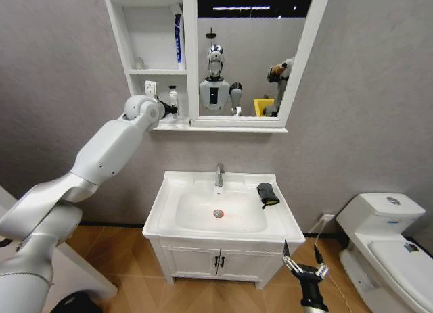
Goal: Move facial cleanser and shampoo from washbasin to cabinet, then wipe washbasin with towel.
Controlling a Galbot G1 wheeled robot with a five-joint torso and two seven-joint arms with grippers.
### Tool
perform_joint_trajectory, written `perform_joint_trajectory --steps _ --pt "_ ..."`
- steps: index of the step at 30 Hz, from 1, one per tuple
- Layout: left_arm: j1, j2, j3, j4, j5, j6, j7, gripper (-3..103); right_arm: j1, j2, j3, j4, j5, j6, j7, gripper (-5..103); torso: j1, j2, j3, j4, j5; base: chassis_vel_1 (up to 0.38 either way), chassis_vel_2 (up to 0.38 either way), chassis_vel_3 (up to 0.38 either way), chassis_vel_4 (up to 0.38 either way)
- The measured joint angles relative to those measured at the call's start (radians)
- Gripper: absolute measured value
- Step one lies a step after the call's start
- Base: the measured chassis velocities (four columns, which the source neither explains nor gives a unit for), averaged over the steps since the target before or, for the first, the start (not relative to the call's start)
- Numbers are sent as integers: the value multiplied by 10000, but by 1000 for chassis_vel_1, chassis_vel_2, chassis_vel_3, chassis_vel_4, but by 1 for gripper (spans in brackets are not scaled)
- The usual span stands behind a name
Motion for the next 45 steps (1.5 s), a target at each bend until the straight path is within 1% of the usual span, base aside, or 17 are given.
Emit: perform_joint_trajectory --steps 5,17,20,23,27,29,30,32,33,36,37,39,40,42,43,44,45 --pt "53 -201 -33 380 547 -234 177 27 0 80 -6 -1 6 0 7 100 0 0 0 1 -1 0 0 0 0" --pt "645 -237 -435 123 1097 -708 58 70 37 91 -28 -115 13 15 21 100 1 1 0 -2 -2 0 0 0 0" --pt "1071 70 -618 -697 1473 -1022 -135 80 46 113 -98 -157 -29 19 23 100 0 1 0 -3 -2 0 0 0 0" --pt "1941 795 -948 -2633 1629 -1299 -630 96 76 146 -184 -180 -140 10 23 100 0 2 -1 0 -1 0 0 0 0" --pt "2817 1445 -1393 -4023 1768 -1655 -748 100 92 151 -224 -181 -176 -60 18 100 -1 2 -1 -3 0 0 0 0 0" --pt "4175 2149 -2127 -5525 1784 -2117 -764 100 96 132 -241 -140 -227 -155 0 100 -1 2 -1 0 -5 0 0 0 0" --pt "4175 2149 -2127 -5525 1784 -2117 -764 100 96 132 -241 -140 -227 -155 0 100 -1 2 -1 0 -5 0 0 0 0" --pt "6002 2885 -3197 -7158 1820 -2540 -746 100 65 88 -231 -44 -237 -292 -16 100 -1 2 -2 0 -3 0 0 0 0" --pt "6002 2885 -3197 -7158 1820 -2540 -746 100 65 88 -231 -44 -237 -292 -16 100 -1 2 -2 0 -3 0 0 0 0" --pt "9539 3808 -5037 -8834 2569 -2752 -780 100 -12 -58 -224 65 -170 -648 -119 100 -2 2 -2 1 -11 0 0 0 0" --pt "9539 3808 -5037 -8834 2569 -2752 -780 100 -12 -58 -224 65 -170 -648 -119 100 -2 2 -2 1 -11 0 0 0 0" --pt "12654 3604 -7172 -9942 3950 -3043 -588 100 -40 -226 -258 270 69 -1407 -263 100 -4 3 -4 3 1 0 0 0 0" --pt "12654 3604 -7172 -9942 3950 -3043 -588 100 -40 -226 -258 270 69 -1407 -263 100 -4 3 -4 3 1 0 0 0 0" --pt "15758 2536 -8862 -10687 5817 -3672 -17 100 41 -448 -264 526 386 -2171 -382 100 -3 3 -3 -4 -5 0 0 0 0" --pt "15758 2536 -8862 -10687 5817 -3672 -17 100 41 -448 -264 526 386 -2171 -382 100 -3 3 -3 -4 -5 0 0 0 0" --pt "17658 1420 -9950 -10915 7028 -4276 598 100 180 -643 -233 671 607 -2558 -440 100 -4 3 -2 6 -4 0 0 0 0" --pt "17658 1420 -9950 -10915 7028 -4276 598 100 180 -643 -233 671 607 -2558 -440 100 -4 3 -2 6 -4 0 0 0 0"
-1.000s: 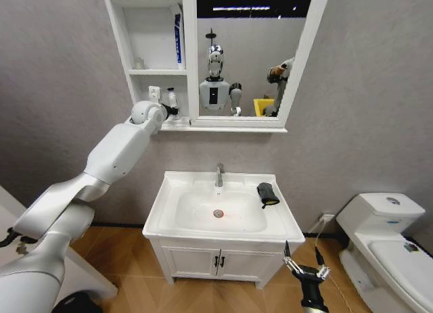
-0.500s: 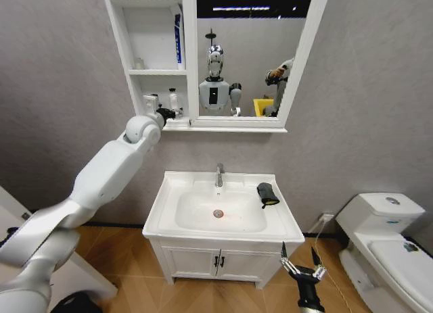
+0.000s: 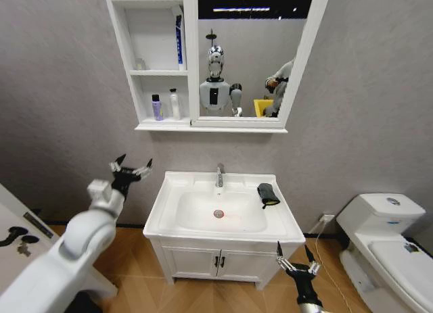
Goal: Move facial cleanser and shampoo from washbasin to cabinet, then wipe washbasin with towel.
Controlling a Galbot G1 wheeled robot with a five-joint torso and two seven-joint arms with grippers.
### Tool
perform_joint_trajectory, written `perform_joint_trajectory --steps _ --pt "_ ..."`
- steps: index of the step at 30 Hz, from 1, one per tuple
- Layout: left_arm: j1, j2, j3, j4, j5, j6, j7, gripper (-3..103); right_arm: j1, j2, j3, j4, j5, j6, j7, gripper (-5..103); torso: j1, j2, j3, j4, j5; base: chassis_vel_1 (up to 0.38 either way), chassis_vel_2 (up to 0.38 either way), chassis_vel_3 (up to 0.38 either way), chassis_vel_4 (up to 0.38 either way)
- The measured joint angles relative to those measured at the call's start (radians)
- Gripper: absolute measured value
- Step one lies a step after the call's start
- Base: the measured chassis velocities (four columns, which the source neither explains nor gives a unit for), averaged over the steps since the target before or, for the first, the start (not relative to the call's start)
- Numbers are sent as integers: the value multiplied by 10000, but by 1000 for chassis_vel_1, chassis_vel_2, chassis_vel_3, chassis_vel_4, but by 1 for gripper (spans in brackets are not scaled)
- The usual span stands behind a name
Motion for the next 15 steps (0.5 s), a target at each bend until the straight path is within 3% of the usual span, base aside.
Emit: perform_joint_trajectory --steps 3,4,6,10,15 --pt "2447 -1818 -1288 -104 1357 -1217 798 100 326 -523 70 269 732 -844 -154 100 -1 1 0 -3 5 0 0 0 0" --pt "2447 -1818 -1288 -104 1357 -1217 798 100 326 -523 70 269 732 -844 -154 100 -1 1 0 -3 5 0 0 0 0" --pt "3443 -2532 -1374 -151 1656 -1987 1057 100 704 -842 253 450 1442 -1498 -252 100 0 0 1 -2 7 0 0 0 0" --pt "3813 -2855 -908 -160 1826 -2518 1507 100 1320 -1055 757 513 1874 -2076 -274 100 3 0 2 -9 6 0 0 0 0" --pt "3815 -2869 -749 -160 1853 -2565 1584 100 2131 -1294 888 458 1920 -2603 -260 100 5 -2 3 -8 6 0 0 0 0"
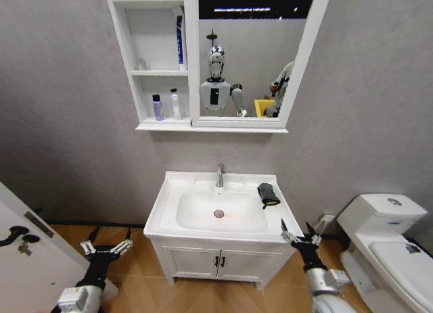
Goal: Move facial cleanser and shampoo from washbasin to cabinet, then wipe washbasin with towel.
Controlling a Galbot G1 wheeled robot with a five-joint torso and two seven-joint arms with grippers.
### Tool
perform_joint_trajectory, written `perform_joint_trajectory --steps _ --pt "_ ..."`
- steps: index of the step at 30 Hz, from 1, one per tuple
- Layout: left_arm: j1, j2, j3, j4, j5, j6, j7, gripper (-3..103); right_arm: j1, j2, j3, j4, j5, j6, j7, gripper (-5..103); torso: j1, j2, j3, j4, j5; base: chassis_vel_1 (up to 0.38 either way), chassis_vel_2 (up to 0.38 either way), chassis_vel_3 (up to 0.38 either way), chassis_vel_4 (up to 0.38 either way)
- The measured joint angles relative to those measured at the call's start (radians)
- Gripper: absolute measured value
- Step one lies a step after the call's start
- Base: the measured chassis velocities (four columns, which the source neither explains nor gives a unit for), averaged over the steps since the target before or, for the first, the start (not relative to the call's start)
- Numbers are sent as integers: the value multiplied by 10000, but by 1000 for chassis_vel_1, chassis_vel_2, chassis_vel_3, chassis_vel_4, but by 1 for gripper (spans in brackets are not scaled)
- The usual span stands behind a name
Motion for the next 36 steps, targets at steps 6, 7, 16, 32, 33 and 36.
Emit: perform_joint_trajectory --steps 6,7,16,32,33,36 --pt "-51 23 60 26 -41 12 -2 100 1397 -339 -398 -960 147 -897 217 100 0 0 0 0 0 0 0 0 0" --pt "-51 23 60 26 -41 12 -2 100 1397 -339 -398 -960 147 -897 217 100 0 0 0 0 0 0 0 0 0" --pt "-85 42 87 52 -84 55 -23 100 4216 -1847 -1247 -3444 794 -1687 -310 100 1 -1 1 1 -4 0 0 0 0" --pt "-108 56 107 68 -114 88 -47 100 8435 -1662 -3594 -8155 1508 -2433 -769 100 2 -1 0 6 -5 0 0 0 0" --pt "-108 56 107 68 -114 88 -47 100 8435 -1662 -3594 -8155 1508 -2433 -769 100 2 -1 0 6 -5 0 0 0 0" --pt "-110 58 110 71 -117 92 -51 100 8953 -1580 -3924 -9199 1497 -2423 -951 100 0 -2 0 1 -3 0 0 0 0"
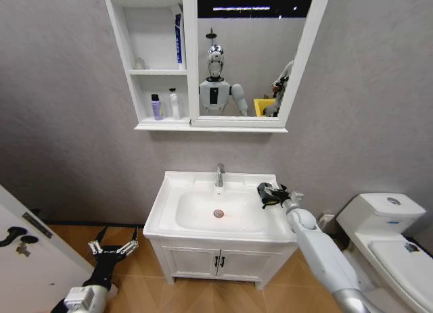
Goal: Move facial cleanser and shampoo from washbasin to cabinet, then wipe washbasin with towel.
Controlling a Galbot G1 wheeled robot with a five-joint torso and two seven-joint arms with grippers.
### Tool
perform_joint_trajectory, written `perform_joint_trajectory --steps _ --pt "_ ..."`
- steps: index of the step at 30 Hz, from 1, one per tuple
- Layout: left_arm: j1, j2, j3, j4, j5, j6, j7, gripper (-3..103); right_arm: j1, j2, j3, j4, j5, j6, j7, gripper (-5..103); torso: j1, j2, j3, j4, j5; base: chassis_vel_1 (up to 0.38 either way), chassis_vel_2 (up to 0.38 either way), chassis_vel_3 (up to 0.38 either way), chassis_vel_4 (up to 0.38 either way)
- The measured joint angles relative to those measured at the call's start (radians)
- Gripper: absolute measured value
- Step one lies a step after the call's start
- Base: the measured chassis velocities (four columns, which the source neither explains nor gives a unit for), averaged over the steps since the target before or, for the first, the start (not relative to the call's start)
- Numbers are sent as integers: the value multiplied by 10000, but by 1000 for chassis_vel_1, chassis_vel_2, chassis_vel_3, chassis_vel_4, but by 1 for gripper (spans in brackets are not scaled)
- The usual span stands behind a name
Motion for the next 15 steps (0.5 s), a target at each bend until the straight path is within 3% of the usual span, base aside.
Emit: perform_joint_trajectory --steps 15 --pt "1 4 6 1 -5 8 -4 100 1091 618 -345 -2239 -171 -71 -555 99 0 1 0 2 0 0 0 0 0"
